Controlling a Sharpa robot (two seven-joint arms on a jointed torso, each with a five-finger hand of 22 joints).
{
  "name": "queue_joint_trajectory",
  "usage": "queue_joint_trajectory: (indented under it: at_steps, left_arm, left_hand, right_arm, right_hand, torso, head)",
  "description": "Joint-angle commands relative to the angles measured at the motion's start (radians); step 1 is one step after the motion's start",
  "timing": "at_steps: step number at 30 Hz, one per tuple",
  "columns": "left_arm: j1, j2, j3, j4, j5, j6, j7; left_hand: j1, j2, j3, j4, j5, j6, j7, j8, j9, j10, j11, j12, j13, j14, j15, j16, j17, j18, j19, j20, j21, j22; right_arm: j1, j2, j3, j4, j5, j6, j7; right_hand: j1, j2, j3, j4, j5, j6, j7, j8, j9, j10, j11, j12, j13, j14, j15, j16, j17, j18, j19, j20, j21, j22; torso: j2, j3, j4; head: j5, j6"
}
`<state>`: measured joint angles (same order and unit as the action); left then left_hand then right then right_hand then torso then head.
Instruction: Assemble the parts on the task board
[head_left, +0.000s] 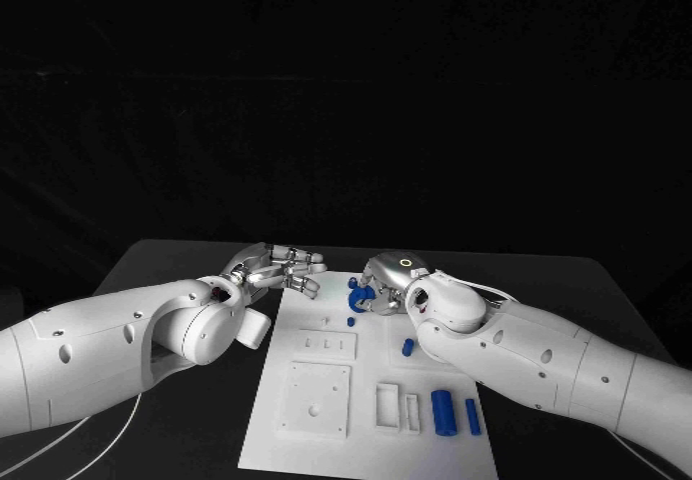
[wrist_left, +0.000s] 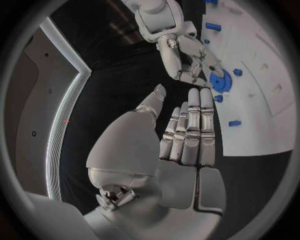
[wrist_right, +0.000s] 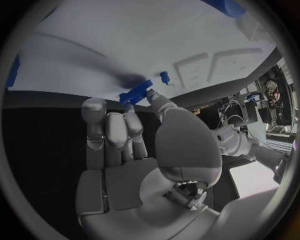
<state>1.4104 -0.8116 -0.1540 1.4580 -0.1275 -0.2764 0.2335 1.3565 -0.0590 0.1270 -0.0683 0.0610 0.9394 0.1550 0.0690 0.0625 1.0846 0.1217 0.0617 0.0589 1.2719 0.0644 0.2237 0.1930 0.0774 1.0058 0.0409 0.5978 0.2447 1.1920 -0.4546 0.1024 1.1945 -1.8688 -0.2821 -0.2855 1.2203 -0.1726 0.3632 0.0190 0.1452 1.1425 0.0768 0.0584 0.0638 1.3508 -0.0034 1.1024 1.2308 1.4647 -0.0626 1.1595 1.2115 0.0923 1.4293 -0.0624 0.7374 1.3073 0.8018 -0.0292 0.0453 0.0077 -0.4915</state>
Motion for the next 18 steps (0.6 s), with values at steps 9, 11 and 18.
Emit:
queue_joint_trajectory:
  at_steps: [9,11,18]
  left_arm:
    - [0.001,0.001,0.001,0.0,-0.002,0.013,0.006]
    - [0.001,0.001,0.001,0.0,-0.002,0.013,0.005]
    - [0.001,0.001,0.001,-0.001,-0.002,0.013,0.006]
  left_hand:
    - [0.003,0.002,0.004,-0.006,0.006,-0.005,0.002,-0.002,0.001,-0.006,0.001,-0.001,0.001,0.001,-0.006,0.0,-0.002,0.016,-0.007,-0.001,0.005,-0.003]
    - [0.003,0.002,0.004,-0.006,0.006,-0.005,0.002,-0.002,0.001,-0.006,0.001,-0.001,0.001,0.001,-0.006,0.0,-0.002,0.016,-0.007,-0.001,0.005,-0.003]
    - [0.003,0.002,0.004,-0.006,0.006,-0.005,0.002,-0.002,0.001,-0.006,0.001,-0.001,0.001,0.001,-0.006,0.0,-0.002,0.016,-0.007,-0.001,0.005,-0.003]
  right_arm:
    - [-0.001,-0.023,0.004,0.044,-0.021,-0.035,-0.016]
    - [-0.001,-0.025,0.005,0.045,-0.023,-0.042,-0.019]
    - [-0.001,-0.03,0.012,0.051,-0.029,-0.058,-0.03]
  right_hand:
    - [0.009,-0.006,0.004,-0.007,0.012,0.002,0.002,0.004,0.0,0.004,-0.004,-0.007,-0.002,0.003,-0.007,0.0,-0.001,-0.012,0.001,-0.011,-0.008,0.09]
    - [0.01,-0.007,0.006,-0.007,0.013,0.002,0.002,0.004,0.0,0.004,-0.004,-0.007,-0.002,0.003,-0.008,0.0,-0.001,-0.013,0.001,-0.012,-0.006,0.091]
    - [0.01,-0.01,0.012,-0.008,0.013,0.003,0.002,0.004,0.0,0.005,-0.004,-0.007,-0.002,0.003,-0.008,0.0,-0.001,-0.013,0.002,-0.013,-0.005,0.091]
  torso:
    - [0.0,-0.001,0.0002]
    - [0.0,-0.0005,0.0012]
    - [0.0,-0.001,0.0003]
  head:
    - [-0.001,0.005]
    - [-0.002,0.005]
    - [-0.001,0.005]
